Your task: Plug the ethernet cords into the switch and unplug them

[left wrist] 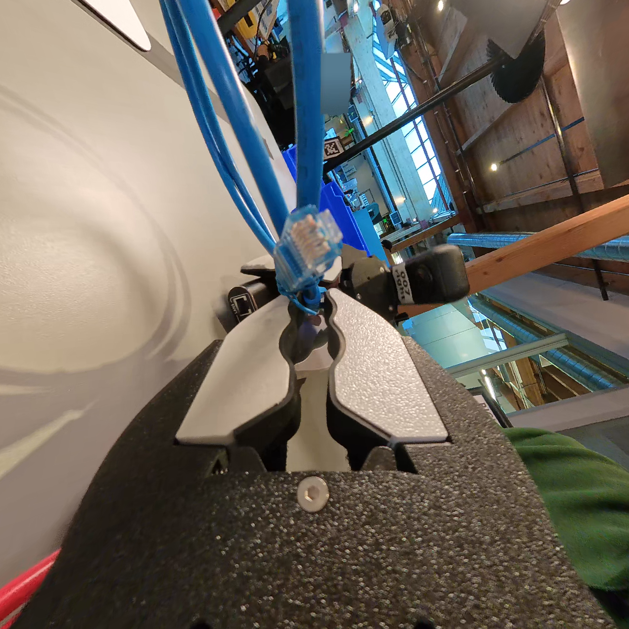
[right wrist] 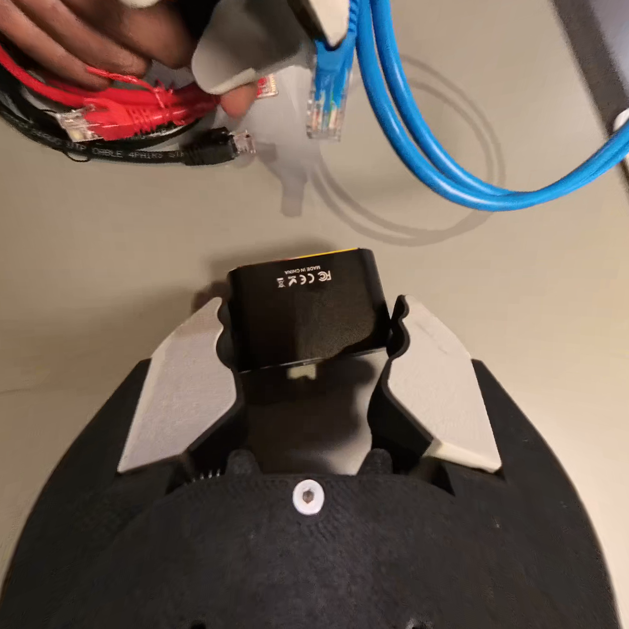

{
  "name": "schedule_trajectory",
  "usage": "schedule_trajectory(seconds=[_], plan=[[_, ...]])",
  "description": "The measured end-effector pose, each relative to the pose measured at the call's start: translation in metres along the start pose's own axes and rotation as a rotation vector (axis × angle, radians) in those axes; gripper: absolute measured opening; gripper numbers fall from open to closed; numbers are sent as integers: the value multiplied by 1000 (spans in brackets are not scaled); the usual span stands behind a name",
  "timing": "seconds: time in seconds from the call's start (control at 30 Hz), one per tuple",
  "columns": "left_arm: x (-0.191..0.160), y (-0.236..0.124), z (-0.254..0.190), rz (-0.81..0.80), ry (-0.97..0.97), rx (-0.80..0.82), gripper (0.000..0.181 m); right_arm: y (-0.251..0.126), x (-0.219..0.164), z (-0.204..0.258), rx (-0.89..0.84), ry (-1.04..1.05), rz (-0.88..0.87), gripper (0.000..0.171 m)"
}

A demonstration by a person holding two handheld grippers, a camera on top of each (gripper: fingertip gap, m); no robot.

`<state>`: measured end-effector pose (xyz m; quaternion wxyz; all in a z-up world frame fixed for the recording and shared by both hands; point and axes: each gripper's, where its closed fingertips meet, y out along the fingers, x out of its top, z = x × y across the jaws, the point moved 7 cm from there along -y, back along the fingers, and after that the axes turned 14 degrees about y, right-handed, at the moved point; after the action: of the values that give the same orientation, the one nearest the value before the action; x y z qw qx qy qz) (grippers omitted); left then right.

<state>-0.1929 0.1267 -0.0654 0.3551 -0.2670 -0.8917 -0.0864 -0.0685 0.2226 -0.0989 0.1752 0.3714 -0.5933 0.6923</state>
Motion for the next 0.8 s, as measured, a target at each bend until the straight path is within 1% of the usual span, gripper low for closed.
schedule_trajectory(seconds=[0.07,0.13,0.23,0.33,0.4,0.43,0.47,0.5,0.53,0.6,0.7,0.8], plan=[[1,0,0,-20,1,-10,12,-4,2,3,-90,-62,-78,90],[2,-1,-1,-46,8,-21,12,-12,7,7,-146,-109,-193,89],[4,-1,-4,-72,28,-35,12,-23,15,10,-169,-106,-346,89],[8,-2,-10,-111,40,-64,12,-30,21,13,-156,-124,-466,85],[10,-3,-15,-133,52,-84,12,-36,23,22,-120,-168,-550,43],[10,-3,-17,-137,63,-87,12,-44,27,21,-192,-166,-665,21],[10,-3,-17,-134,75,-82,12,-47,29,22,-197,-166,-687,0],[9,-3,-16,-122,85,-62,12,-43,28,20,-176,-150,-636,0],[9,-3,-14,-112,93,-36,12,-39,26,16,-183,-120,-582,10],[10,-5,-10,-133,79,-25,12,-35,23,12,-177,-114,-538,26],[17,-10,-6,-169,55,-21,12,-35,23,0,-196,-50,-521,33],[24,-16,-3,-201,62,-2,12,-28,28,-28,-237,83,-430,47]])
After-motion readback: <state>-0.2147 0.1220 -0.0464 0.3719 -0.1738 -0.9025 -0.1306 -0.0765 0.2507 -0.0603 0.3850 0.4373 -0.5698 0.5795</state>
